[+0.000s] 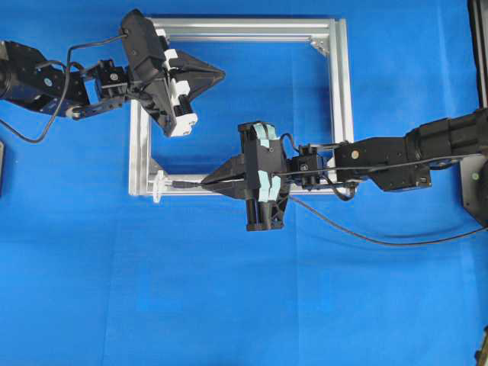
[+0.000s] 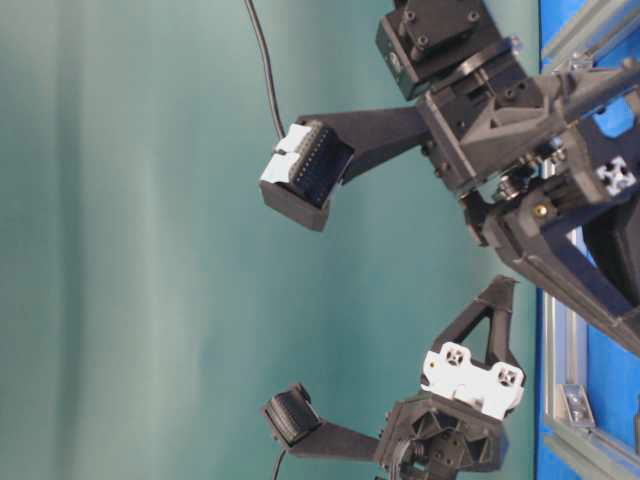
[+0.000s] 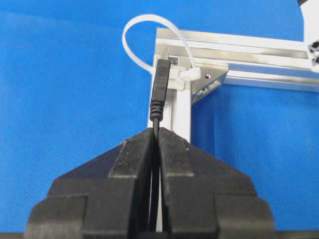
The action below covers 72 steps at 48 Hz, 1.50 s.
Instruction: Insert the wire through the string loop located on the left side.
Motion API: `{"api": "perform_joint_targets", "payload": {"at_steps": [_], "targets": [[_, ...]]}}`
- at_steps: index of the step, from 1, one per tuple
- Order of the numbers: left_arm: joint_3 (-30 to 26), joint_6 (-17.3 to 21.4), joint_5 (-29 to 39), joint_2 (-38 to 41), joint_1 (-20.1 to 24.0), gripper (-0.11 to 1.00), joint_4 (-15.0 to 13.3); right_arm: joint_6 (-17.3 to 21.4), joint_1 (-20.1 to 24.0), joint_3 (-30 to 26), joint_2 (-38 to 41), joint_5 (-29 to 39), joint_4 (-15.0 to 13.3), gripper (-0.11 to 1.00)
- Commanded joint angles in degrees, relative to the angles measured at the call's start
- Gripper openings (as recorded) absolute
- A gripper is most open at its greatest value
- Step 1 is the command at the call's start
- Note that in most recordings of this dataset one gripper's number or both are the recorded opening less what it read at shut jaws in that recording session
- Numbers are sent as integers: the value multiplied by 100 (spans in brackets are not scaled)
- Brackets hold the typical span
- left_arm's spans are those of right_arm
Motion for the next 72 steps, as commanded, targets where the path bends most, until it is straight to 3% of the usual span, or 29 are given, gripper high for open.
{"api": "perform_joint_targets", "payload": {"at_steps": [1,23,52,72], "targets": [[-44,-9,-26,-176,-9,0,18,9,-9,-123,-88,-35,0,0],[-53,-9,-26,-176,-9,0,18,18,0,-255,35,-26,0,0],[-35,-9,-35,-185,-26,0,35,9,-26,-1635,993,308,-62,0],[35,-9,-35,-229,-35,0,26,9,-26,-1696,1028,396,-70,0]]}}
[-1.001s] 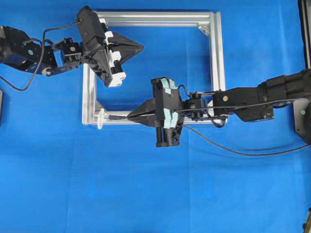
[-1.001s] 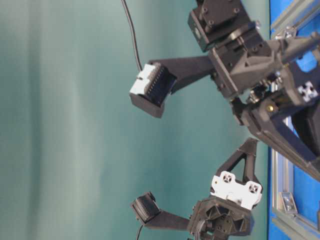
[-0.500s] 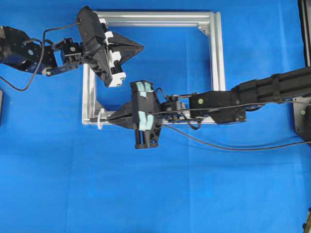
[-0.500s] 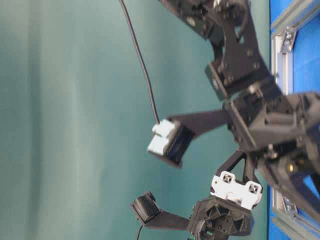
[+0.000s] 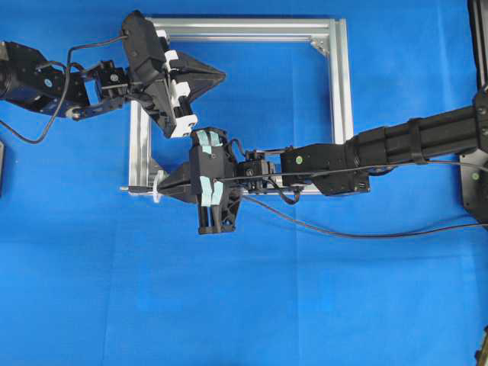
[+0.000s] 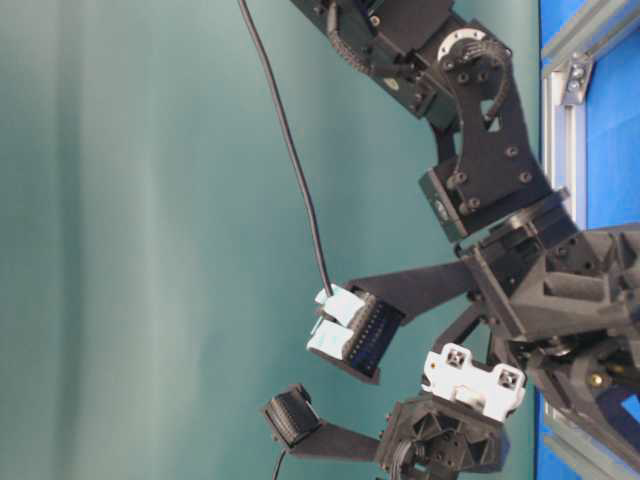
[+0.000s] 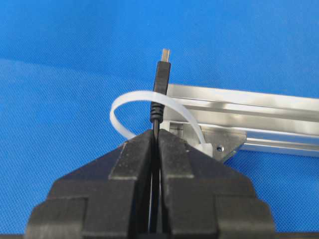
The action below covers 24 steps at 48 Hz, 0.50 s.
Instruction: Insert the wire through the string loop located on the left side.
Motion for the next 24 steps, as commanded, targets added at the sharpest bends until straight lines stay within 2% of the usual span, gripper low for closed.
{"api": "perform_joint_targets", "payload": {"at_steps": [1,7,24], "targets": [[35,0,-26,-237,-18,0,18,-9,-18,-132,-132,-26,-26,0],[299,0,-26,-448,-18,0,18,-9,-18,-132,-132,-26,-26,0],[1679,9,-26,-1485,-18,0,9,-9,-18,-123,-132,-44,-26,0]]}}
